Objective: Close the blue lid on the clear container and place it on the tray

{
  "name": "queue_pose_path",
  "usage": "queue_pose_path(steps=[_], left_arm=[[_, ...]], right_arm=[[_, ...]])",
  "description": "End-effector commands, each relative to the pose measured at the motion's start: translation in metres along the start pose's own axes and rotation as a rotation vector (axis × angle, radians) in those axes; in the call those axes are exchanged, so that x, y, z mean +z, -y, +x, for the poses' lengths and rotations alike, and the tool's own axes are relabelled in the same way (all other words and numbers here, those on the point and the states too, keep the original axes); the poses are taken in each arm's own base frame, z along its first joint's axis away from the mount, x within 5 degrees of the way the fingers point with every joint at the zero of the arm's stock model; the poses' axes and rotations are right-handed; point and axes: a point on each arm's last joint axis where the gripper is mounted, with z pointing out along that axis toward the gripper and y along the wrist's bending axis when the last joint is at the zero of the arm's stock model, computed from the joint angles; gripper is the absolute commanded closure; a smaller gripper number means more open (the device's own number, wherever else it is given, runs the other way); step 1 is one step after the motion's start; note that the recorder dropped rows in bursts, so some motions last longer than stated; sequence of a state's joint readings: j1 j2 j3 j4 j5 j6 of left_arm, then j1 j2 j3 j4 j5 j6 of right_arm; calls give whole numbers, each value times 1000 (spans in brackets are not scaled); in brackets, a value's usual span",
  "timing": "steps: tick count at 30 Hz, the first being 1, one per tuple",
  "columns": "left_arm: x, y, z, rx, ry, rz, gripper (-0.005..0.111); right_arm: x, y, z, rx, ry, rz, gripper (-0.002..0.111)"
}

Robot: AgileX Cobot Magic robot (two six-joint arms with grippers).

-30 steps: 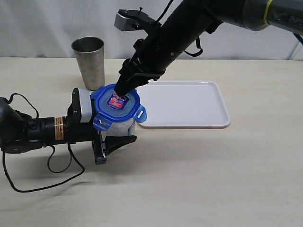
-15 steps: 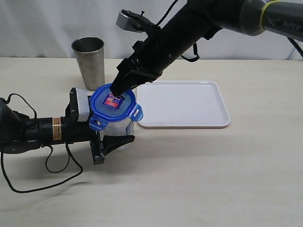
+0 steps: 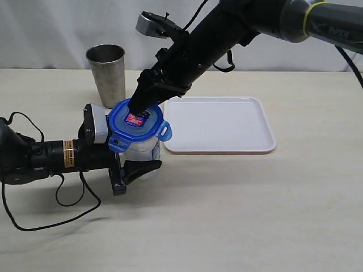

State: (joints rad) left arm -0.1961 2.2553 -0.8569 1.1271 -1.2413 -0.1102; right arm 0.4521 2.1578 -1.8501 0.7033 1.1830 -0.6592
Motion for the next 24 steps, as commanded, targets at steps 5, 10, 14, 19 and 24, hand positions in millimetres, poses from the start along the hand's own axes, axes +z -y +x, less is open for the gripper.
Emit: queue_pose_path(steps=[5, 10, 14, 19, 24], left_arm=[[4, 0, -1, 2, -14, -4, 107], [4, 0, -1, -13, -14, -4, 107], [4, 0, -1, -13, -14, -4, 107], [4, -1, -1, -16, -13, -13, 107], [4, -1, -1, -16, -13, -13, 107]], right_arm=[[-29, 9, -6, -139, -90, 223, 49], [-57, -7, -23, -175, 2, 259, 49], [-70, -20, -30, -196, 48, 262, 49], [-72, -50, -37, -249, 108, 176, 50], [-47, -80, -38, -374, -8, 266, 55]])
